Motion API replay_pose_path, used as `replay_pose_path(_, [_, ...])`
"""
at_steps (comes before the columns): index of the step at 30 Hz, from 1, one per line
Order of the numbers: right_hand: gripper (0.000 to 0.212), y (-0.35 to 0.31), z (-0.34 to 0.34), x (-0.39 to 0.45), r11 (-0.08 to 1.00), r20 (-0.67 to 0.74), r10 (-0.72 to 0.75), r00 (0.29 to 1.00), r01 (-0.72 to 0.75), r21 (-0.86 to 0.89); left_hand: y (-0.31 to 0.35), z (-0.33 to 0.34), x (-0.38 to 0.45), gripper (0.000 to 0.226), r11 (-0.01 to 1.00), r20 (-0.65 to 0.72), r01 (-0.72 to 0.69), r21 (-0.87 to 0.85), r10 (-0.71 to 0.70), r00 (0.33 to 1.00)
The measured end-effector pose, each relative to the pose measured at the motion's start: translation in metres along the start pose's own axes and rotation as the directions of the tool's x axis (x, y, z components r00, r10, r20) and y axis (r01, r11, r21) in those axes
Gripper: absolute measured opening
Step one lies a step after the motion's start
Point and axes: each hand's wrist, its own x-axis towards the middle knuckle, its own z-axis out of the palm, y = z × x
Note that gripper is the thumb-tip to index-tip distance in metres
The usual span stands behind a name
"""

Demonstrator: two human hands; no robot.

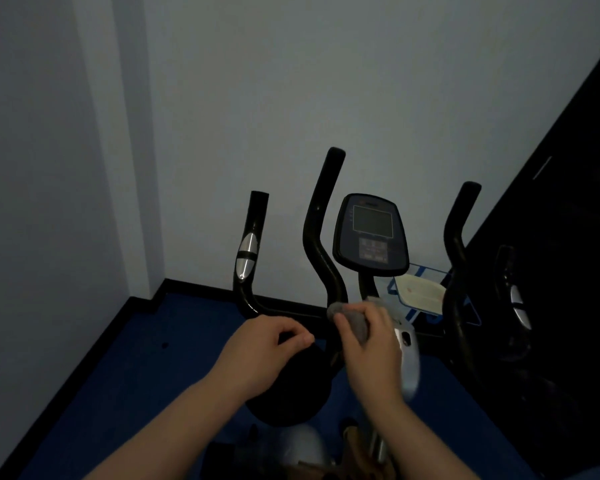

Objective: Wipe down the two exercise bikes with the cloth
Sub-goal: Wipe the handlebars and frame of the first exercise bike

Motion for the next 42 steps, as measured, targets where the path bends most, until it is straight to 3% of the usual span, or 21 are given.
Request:
replay_pose_path(5, [0.005, -0.017, 0.005, 0.064, 0.996, 0.081, -0.049, 0.996, 0.055, -0.075, 0.002, 0.001, -0.002, 0.029, 0.981, -0.126, 0.020, 0.193, 0.005, 0.992])
replay_pose_path(10, [0.011, 0.001, 0.003, 0.042, 0.990, 0.083, -0.128, 0.988, 0.132, -0.044, 0.003, 0.008, -0.001, 0.040, 0.897, -0.186, 0.054, 0.438, 0.031, 0.982])
replay_pose_path(15, [0.007, -0.020, 0.016, 0.097, 0.951, 0.176, -0.212, 0.961, 0.245, -0.189, 0.007, 0.010, 0.010, 0.044, 0.697, -0.031, -0.028, 0.717, 0.072, 0.997])
replay_pose_path(19, [0.004, -0.015, 0.018, 0.089, 0.963, 0.158, -0.214, 0.964, 0.236, -0.134, 0.010, 0.005, 0.017, 0.052, 0.755, 0.119, -0.054, 0.653, -0.032, 0.992])
replay_pose_path(25, [0.010, -0.019, 0.013, 0.108, 0.904, 0.294, -0.316, 0.902, 0.380, -0.195, 0.007, 0.000, 0.012, 0.054, 0.915, 0.095, -0.021, 0.403, -0.019, 0.995])
replay_pose_path(30, [0.007, -0.016, 0.024, 0.101, 0.955, 0.155, -0.260, 0.953, 0.277, -0.105, 0.004, 0.000, 0.009, 0.052, 0.916, 0.076, -0.030, 0.399, -0.001, 0.997])
replay_pose_path(35, [0.010, -0.018, 0.020, 0.120, 0.928, 0.248, -0.299, 0.921, 0.341, -0.150, 0.004, 0.000, 0.011, 0.054, 0.917, 0.082, -0.040, 0.397, 0.008, 0.997])
replay_pose_path(40, [0.008, -0.034, 0.040, 0.126, 0.971, 0.156, -0.203, 0.967, 0.219, -0.093, 0.002, 0.000, 0.008, 0.053, 0.912, 0.058, -0.046, 0.407, 0.025, 0.998])
replay_pose_path(42, [0.006, -0.022, 0.025, 0.109, 0.962, 0.177, -0.228, 0.958, 0.249, -0.111, 0.001, 0.000, 0.009, 0.052, 0.915, 0.060, -0.054, 0.399, 0.033, 0.998])
